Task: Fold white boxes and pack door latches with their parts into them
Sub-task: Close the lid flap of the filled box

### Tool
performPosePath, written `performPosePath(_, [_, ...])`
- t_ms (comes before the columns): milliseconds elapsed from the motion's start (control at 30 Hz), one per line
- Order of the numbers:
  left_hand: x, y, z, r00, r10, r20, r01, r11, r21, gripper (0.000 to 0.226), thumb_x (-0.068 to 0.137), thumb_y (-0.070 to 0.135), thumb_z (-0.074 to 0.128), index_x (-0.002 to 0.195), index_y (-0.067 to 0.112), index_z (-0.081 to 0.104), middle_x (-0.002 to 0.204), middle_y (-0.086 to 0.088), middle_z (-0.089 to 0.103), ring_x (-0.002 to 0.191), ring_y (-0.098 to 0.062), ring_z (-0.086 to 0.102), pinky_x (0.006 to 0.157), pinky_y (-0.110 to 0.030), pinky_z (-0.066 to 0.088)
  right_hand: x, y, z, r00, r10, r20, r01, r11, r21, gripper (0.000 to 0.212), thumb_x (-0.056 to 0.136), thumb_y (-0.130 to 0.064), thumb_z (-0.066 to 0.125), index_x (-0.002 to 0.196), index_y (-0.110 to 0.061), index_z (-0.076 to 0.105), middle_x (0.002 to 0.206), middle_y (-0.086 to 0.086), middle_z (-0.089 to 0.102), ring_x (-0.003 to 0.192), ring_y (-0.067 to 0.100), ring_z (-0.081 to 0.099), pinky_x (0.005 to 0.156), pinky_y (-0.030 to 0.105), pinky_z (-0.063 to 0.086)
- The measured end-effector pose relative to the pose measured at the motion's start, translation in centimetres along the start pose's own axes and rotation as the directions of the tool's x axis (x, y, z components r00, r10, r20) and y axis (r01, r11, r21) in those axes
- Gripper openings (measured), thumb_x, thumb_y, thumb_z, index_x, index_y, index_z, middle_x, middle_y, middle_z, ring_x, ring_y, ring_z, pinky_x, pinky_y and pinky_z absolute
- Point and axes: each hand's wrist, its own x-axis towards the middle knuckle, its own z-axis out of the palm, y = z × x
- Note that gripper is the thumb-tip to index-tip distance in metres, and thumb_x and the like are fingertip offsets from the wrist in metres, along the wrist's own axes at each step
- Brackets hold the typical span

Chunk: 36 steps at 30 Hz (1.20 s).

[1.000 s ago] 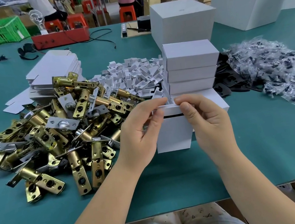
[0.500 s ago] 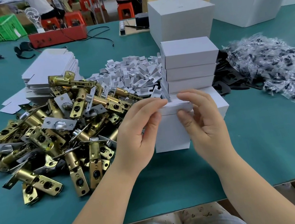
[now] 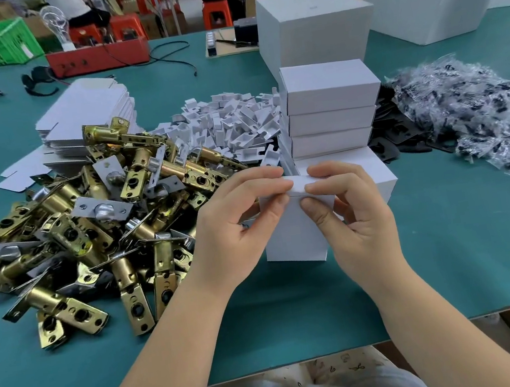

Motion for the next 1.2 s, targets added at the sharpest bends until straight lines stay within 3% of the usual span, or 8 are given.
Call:
performPosePath(233, [-0.2, 0.1, -0.4, 0.994, -0.108, 0.010, 0.108, 0.991, -0.078, 0.021, 0.092, 0.015, 0.064, 0.111, 0.022, 0.060, 0.121, 0.021, 0.063, 0.104, -0.002, 0.065, 0.083, -0.015, 0.052, -0.2, 0.1, 0.4, 0.998, -0.032, 0.049, 0.034, 0.999, -0.042, 0.031, 0.092, 0.000, 0.050, 0.108, -0.023, 0.063, 0.114, 0.000, 0.045, 0.105, -0.010, 0.045, 0.086, 0.010, 0.040])
performPosePath(400, [-0.2, 0.0, -0.6, 0.998, -0.058, -0.002, 0.058, 0.997, -0.049, 0.007, 0.090, 0.018, 0.063, 0.096, 0.019, 0.059, 0.118, 0.012, 0.062, 0.103, 0.000, 0.067, 0.081, -0.015, 0.053, -0.5, 0.0, 0.7, 0.997, -0.014, 0.078, 0.022, 0.995, -0.101, 0.037, 0.093, -0.002, 0.046, 0.112, -0.031, 0.059, 0.120, -0.007, 0.039, 0.101, 0.008, 0.048, 0.087, 0.008, 0.036])
performPosePath(700, [-0.1, 0.1, -0.6, 0.999, -0.039, 0.024, 0.040, 0.999, -0.010, 0.013, 0.087, 0.016, 0.066, 0.099, 0.021, 0.064, 0.116, 0.008, 0.064, 0.102, -0.005, 0.067, 0.083, -0.017, 0.053, -0.4, 0.1, 0.7, 0.999, -0.021, 0.029, 0.023, 0.997, -0.073, 0.021, 0.094, -0.019, 0.047, 0.109, -0.026, 0.059, 0.119, -0.009, 0.044, 0.106, 0.006, 0.050, 0.086, 0.012, 0.040])
performPosePath(800, [0.1, 0.0, -0.5, 0.999, -0.039, 0.038, 0.037, 0.999, 0.038, 0.020, 0.088, 0.018, 0.066, 0.107, 0.024, 0.067, 0.118, 0.009, 0.063, 0.110, -0.007, 0.063, 0.087, -0.020, 0.054, -0.3, 0.2, 0.4, 1.000, 0.019, 0.000, -0.019, 1.000, -0.025, 0.015, 0.091, -0.023, 0.052, 0.105, -0.027, 0.053, 0.118, -0.012, 0.050, 0.108, 0.003, 0.052, 0.082, 0.013, 0.040])
performPosePath(867, [0.1, 0.0, -0.6, 0.988, -0.134, 0.080, 0.134, 0.991, 0.000, 0.024, 0.084, 0.022, 0.071, 0.105, 0.033, 0.069, 0.121, 0.015, 0.062, 0.109, -0.011, 0.064, 0.086, -0.022, 0.055, -0.2, 0.3, 0.2, 0.999, 0.040, 0.006, -0.040, 0.999, -0.004, 0.013, 0.091, -0.023, 0.056, 0.102, -0.028, 0.054, 0.117, -0.015, 0.052, 0.108, 0.002, 0.052, 0.082, 0.014, 0.041])
performPosePath(1000, [-0.3, -0.6, -0.5, 0.885, -0.324, 0.335, 0.353, 0.935, -0.029, 0.073, 0.077, 0.012, 0.080, 0.109, 0.065, 0.042, 0.109, 0.036, 0.051, 0.093, 0.002, 0.064, 0.071, -0.011, 0.052, 0.1, 0.3, 0.1, 0.997, 0.072, 0.000, -0.072, 0.997, 0.014, 0.018, 0.089, -0.016, 0.059, 0.099, -0.031, 0.055, 0.115, -0.013, 0.053, 0.097, 0.005, 0.054, 0.078, 0.010, 0.039])
performPosePath(1133, [-0.4, -0.9, -0.3, 0.884, -0.331, 0.329, 0.350, 0.937, 0.004, 0.085, 0.074, 0.006, 0.082, 0.106, 0.070, 0.035, 0.100, 0.041, 0.050, 0.089, 0.003, 0.062, 0.064, -0.011, 0.051, 0.0, 0.1, 0.1, 0.997, 0.082, -0.005, -0.083, 0.996, -0.023, 0.022, 0.089, -0.021, 0.059, 0.096, -0.041, 0.052, 0.111, -0.015, 0.052, 0.086, 0.000, 0.049, 0.073, 0.008, 0.037])
performPosePath(1200, [-0.6, -0.8, -0.1, 0.892, -0.330, 0.308, 0.352, 0.936, -0.018, 0.082, 0.073, 0.008, 0.081, 0.106, 0.068, 0.037, 0.099, 0.039, 0.051, 0.088, -0.001, 0.063, 0.064, -0.014, 0.053, -0.1, 0.0, 0.0, 0.987, 0.159, -0.003, -0.158, 0.987, 0.038, 0.030, 0.087, -0.026, 0.061, 0.108, -0.043, 0.047, 0.097, -0.014, 0.055, 0.076, -0.002, 0.051, 0.069, 0.008, 0.040])
